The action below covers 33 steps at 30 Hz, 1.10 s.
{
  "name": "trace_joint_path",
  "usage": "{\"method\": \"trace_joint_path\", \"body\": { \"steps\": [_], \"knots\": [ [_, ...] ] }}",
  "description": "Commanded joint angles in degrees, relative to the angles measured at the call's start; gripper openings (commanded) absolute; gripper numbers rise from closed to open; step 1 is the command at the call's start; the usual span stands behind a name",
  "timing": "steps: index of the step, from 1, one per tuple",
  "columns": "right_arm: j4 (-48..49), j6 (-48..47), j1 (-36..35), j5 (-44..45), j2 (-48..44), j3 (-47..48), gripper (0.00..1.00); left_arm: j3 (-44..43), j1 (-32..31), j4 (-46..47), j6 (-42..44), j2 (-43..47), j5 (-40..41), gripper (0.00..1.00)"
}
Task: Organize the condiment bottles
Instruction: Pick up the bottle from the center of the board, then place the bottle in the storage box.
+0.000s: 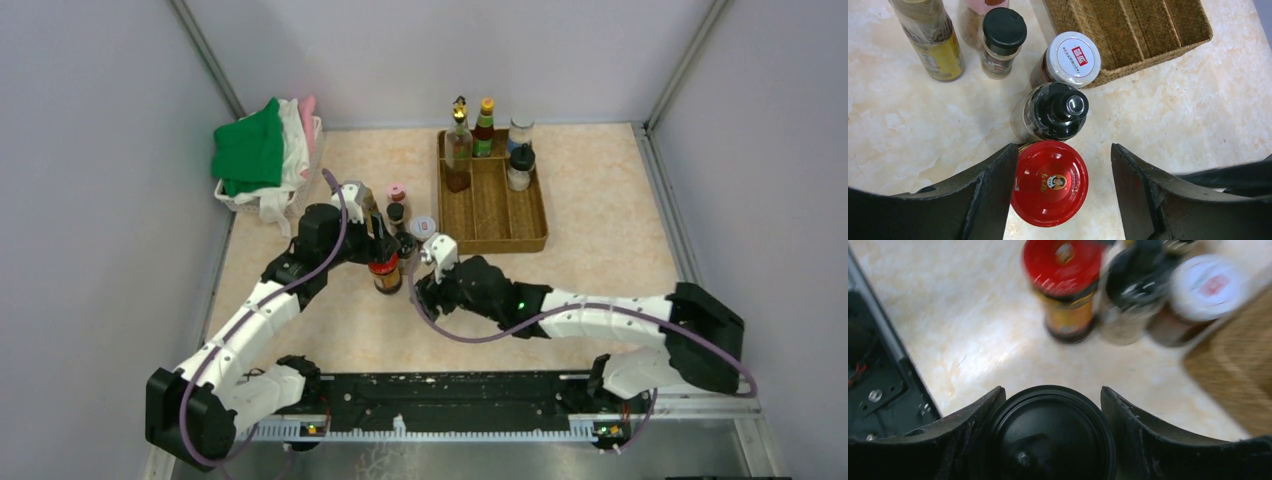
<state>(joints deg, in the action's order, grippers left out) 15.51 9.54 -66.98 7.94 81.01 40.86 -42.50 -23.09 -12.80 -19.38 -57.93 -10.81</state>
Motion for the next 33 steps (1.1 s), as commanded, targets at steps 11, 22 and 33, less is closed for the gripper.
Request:
{"method": "trace_joint_path", "body": {
  "steps": [11,22,33],
  "knots": [
    [-9.33,-7.35,34.46,7.61,-6.65,12.86,0.00,0.29,-0.34,2.95,-0.31,-0.22,1.56,0.75],
    [-4.58,-6.24,44.81,6.58,10.57,21.90,0.00,-0.17,-0.37,3.34,0.22,-1.91,1.90,0.75],
    [12.01,-5.76,49.08,5.80,24.08,21.93,0.00,-0.86,-0.55,3.17,0.98,-4.08,1.64,0.75]
  ]
}}
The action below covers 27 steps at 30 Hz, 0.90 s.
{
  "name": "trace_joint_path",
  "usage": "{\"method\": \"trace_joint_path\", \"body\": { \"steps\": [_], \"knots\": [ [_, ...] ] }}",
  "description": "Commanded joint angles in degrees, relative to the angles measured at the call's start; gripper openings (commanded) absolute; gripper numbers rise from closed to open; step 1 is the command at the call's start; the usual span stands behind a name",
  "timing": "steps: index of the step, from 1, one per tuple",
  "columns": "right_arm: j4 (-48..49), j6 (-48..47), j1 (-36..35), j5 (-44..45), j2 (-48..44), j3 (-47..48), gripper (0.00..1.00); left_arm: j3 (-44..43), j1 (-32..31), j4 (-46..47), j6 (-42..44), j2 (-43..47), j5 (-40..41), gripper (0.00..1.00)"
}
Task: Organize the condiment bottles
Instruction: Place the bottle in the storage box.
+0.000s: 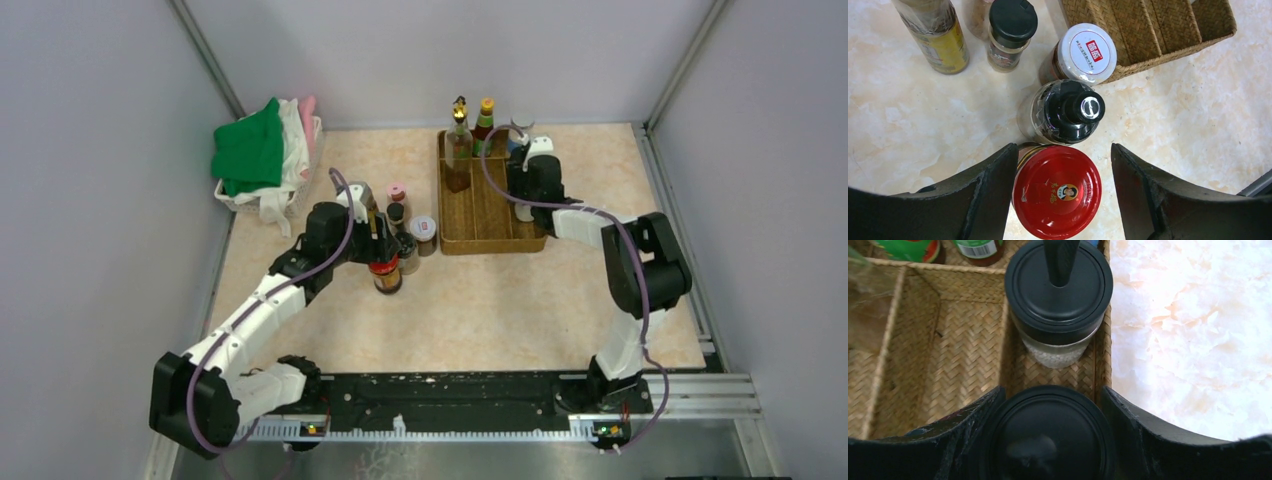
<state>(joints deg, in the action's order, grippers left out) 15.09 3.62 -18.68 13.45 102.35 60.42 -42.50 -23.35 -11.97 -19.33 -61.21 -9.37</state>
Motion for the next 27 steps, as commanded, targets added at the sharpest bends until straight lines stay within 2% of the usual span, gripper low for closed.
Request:
{"method": "trace_joint_path", "body": {
  "steps": [1,6,12,13,14,15,18,19,23,27],
  "knots": [
    [14.32,0.02,0.94,0.30,3.64,1.83,0.00,-1.05,-0.27,2.31,1.04,-1.10,0.21,0.75],
    [22.01,-0.10,1.27,-0.28,4.90,-0.41,0.00,-1.16,-0.42,2.45,1.15,-1.96,0.40,0.75],
    [20.96,0.93,1.36,-1.10,6.60,1.17,0.00,-1.01,-0.88,2.14,0.81,-1.39,0.76,0.75],
    [20.19,1.21,1.32,-1.41,6.70,1.47,0.05,-1.10,-0.90,2.01,0.79,-1.36,0.85,0.75],
    [19.63,1.58,1.36,-1.59,6.70,1.43,0.21,-1.16,-0.98,1.94,0.81,-1.32,0.84,0.75],
    [19.35,1.99,1.36,-1.61,6.41,1.13,0.55,-1.15,-1.01,1.87,0.79,-1.30,0.80,0.75],
    [18.61,3.21,1.36,-1.60,4.34,-0.61,0.90,-1.01,-1.15,1.61,0.79,-1.12,0.84,0.75],
    [18.14,3.61,1.34,-1.62,3.31,-1.05,0.97,-0.93,-1.17,1.56,0.79,-0.89,0.85,0.75],
    [15.42,4.83,1.25,0.25,-2.67,-3.78,0.99,-0.92,-1.25,1.02,0.71,-0.55,1.28,0.76],
    [7.22,6.47,0.61,4.58,-12.97,-6.21,0.99,-0.36,-1.76,-0.19,-0.90,1.57,1.49,0.76]
  ]
}}
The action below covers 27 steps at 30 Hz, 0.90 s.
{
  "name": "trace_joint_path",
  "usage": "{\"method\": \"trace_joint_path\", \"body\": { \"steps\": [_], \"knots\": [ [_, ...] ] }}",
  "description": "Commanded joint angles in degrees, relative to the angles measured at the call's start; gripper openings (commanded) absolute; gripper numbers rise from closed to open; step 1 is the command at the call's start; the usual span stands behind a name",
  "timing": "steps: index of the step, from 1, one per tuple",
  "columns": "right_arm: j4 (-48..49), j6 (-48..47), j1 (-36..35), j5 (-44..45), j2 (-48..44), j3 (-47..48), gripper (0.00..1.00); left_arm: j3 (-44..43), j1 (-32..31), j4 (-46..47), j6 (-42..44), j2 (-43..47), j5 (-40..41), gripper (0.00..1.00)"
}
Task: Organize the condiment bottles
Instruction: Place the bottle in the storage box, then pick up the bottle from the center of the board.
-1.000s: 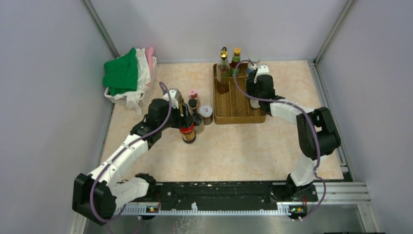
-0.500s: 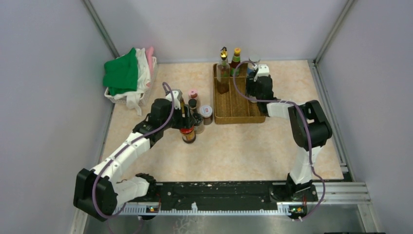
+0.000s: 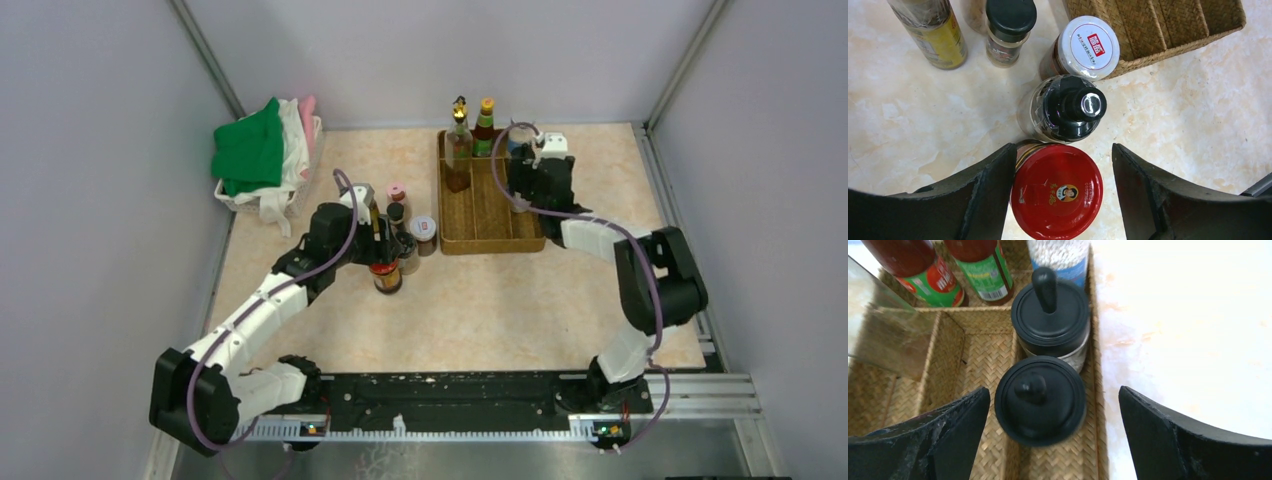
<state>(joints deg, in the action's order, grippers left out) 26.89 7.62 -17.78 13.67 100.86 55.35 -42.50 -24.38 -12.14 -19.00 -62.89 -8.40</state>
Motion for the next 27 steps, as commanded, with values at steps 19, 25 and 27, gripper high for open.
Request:
{"method": "trace_joint_path", "body": {
  "steps": [19,25,27],
  "knots": [
    [-23.73,7.43,-1.38,-4.51,-38.53,-8.16,0.99,14.97,-8.78,5.19,-12.40,10.75,16.73,0.87],
    [-23.11,7.42,-1.38,-6.53,-38.53,-10.48,0.99,18.34,-10.19,9.40,-12.71,8.65,18.45,0.90],
    [-22.77,7.26,-1.33,-6.88,-38.48,-11.14,0.99,18.48,-10.21,11.24,-12.17,7.34,19.19,0.88]
  ]
}}
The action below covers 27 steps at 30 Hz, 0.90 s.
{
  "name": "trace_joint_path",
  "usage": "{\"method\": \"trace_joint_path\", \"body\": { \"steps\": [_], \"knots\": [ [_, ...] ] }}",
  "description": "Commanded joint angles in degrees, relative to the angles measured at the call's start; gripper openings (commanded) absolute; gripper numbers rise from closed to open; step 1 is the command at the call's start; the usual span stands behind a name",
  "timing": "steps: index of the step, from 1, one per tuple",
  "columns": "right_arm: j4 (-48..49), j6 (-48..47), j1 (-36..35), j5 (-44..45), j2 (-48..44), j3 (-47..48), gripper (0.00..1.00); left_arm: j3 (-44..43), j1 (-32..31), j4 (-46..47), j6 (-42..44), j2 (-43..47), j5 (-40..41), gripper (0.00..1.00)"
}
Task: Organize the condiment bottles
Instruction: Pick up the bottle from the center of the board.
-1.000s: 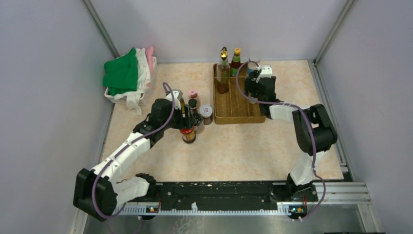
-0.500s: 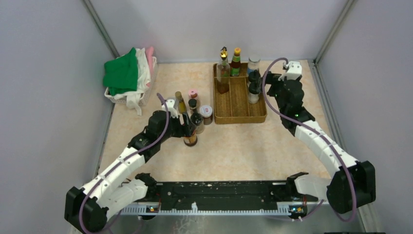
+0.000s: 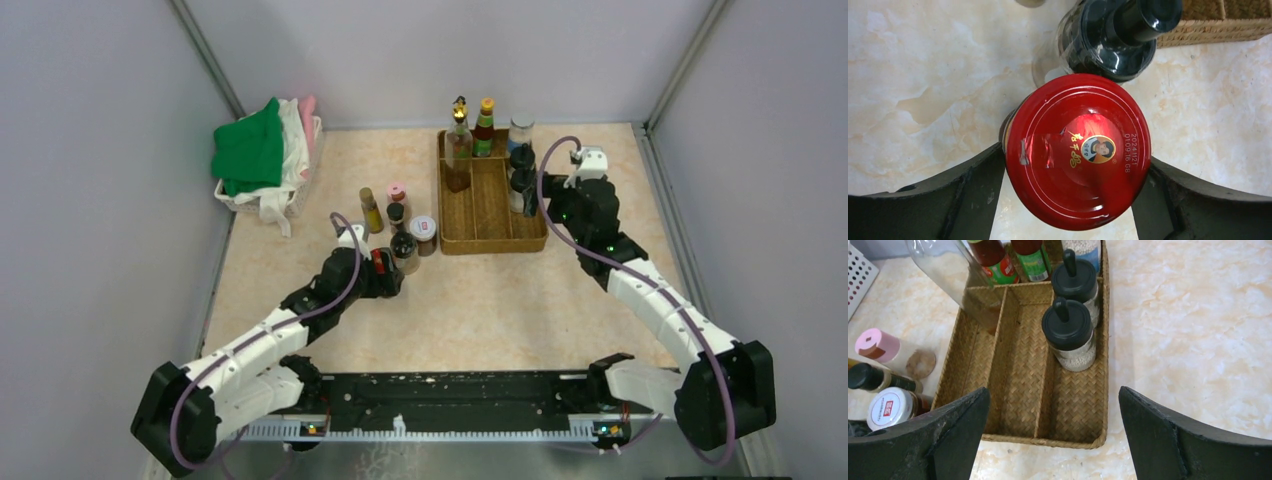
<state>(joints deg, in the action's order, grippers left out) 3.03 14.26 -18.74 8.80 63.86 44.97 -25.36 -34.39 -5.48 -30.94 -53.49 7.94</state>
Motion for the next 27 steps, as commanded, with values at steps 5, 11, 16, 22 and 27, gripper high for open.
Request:
{"method": "trace_joint_path", "body": {
  "steps": [5,11,16,22,27],
  "knots": [
    [1.50,-0.47,-0.48,-2.87,-1.92,-2.41,0.99,1.07,-0.31,9.09,1.39,-6.12,5.19,0.81],
    [2.19,-0.69,-0.42,-2.88,-2.16,-3.78,0.99,0.14,-0.29,9.42,1.10,-9.85,5.79,0.10],
    [2.81,-0.38,-0.41,-3.66,-1.43,-4.10,0.99,-0.21,-1.17,6.47,0.50,-7.51,6.55,0.00],
    [3.09,0.21,-0.42,-4.20,-1.27,-4.50,0.99,-0.01,-2.37,2.10,0.00,-1.48,7.59,0.00],
    [3.02,0.54,-0.43,-4.34,-1.62,-4.85,0.99,-1.96,-3.03,-2.10,0.39,3.12,8.39,0.00]
  ]
}}
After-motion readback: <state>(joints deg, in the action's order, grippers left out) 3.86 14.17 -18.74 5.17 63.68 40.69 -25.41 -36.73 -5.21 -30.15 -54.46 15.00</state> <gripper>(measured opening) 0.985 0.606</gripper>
